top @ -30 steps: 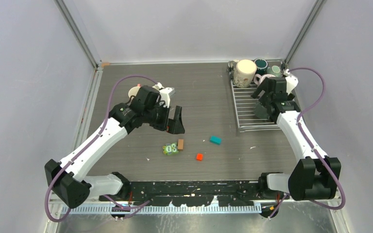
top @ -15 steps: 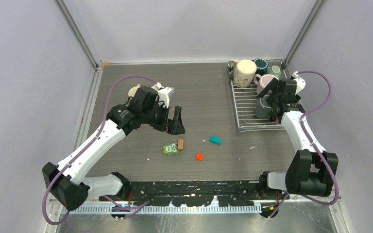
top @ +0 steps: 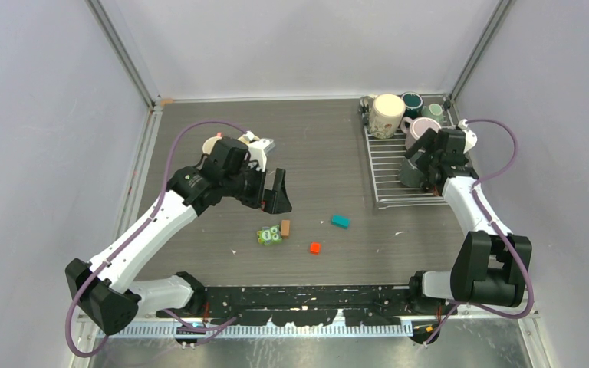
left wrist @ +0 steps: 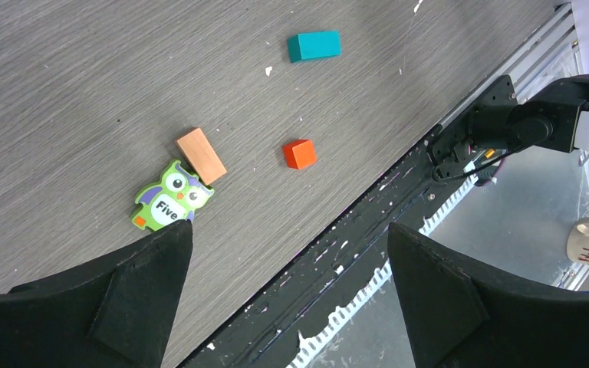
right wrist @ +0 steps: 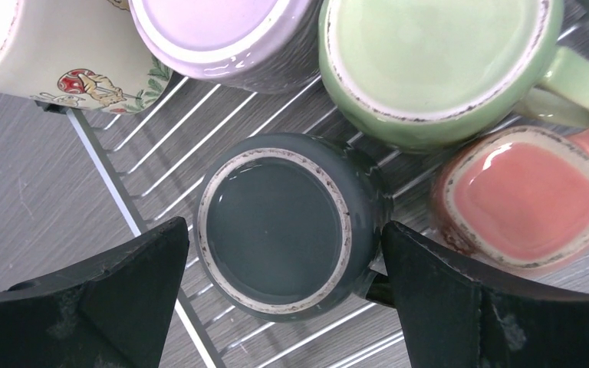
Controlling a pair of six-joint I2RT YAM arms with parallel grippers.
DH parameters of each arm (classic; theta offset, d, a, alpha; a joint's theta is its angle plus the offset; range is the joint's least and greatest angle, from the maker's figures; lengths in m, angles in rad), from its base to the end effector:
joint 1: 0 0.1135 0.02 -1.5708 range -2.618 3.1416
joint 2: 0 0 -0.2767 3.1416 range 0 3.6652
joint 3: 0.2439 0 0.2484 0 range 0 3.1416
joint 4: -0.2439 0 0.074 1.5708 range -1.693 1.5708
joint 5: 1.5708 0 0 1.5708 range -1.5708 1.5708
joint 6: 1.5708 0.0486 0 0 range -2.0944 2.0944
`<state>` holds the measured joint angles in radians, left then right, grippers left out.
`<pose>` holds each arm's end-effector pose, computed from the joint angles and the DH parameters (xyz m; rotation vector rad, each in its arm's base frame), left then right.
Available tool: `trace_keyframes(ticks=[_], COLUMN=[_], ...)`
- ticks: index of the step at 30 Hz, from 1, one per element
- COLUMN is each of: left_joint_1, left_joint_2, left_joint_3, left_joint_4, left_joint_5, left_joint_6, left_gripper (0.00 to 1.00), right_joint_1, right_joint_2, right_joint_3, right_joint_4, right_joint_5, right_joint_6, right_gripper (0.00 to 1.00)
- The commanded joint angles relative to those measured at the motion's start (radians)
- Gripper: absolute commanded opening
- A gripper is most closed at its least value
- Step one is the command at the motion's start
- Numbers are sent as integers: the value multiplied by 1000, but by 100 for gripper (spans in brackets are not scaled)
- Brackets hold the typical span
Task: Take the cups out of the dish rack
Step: Unload the cup from the dish rack.
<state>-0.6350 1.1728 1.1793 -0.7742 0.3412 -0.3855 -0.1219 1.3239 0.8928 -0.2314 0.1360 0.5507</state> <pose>0.1833 -0.1552 0.3469 0.4841 2.4159 -0.8790 0.2898 -0.0421 0.2604 0.8045 2.0770 0.0831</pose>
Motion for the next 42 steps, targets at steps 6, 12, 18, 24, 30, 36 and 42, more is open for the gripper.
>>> trace_keyframes(ticks=[6,12,18,24,30,36,42], left_joint_1=[-6,-6,-5,-5,-5,-5,-5], left_joint_2=[-23,-16,-9,-9,-7,-1,5], left_joint_3=[-7,-6,0,2,2,2,1], left_joint_4=[38,39,38,35,33,34,35], left_joint_5=[6,2,2,2,2,5,5], left_joint_6=[14,14,14,16,16,16,17], left_gripper=[100,100,100,100,100,100,100], right_joint_1=[2,19,69,137,215,238,249], right_joint_2=[-40,-59,-60,-28,12,43,73], right_joint_3=[-13,-26,-24,2,22,27,20], right_joint_4=[-19,-48,-84,-155,-203,-211,-170], right_joint_5=[-70,-62,-14,93,203,268,298], right_joint_6=[117,134,122,107,93,73,37], right_gripper=[100,100,100,100,100,89,66])
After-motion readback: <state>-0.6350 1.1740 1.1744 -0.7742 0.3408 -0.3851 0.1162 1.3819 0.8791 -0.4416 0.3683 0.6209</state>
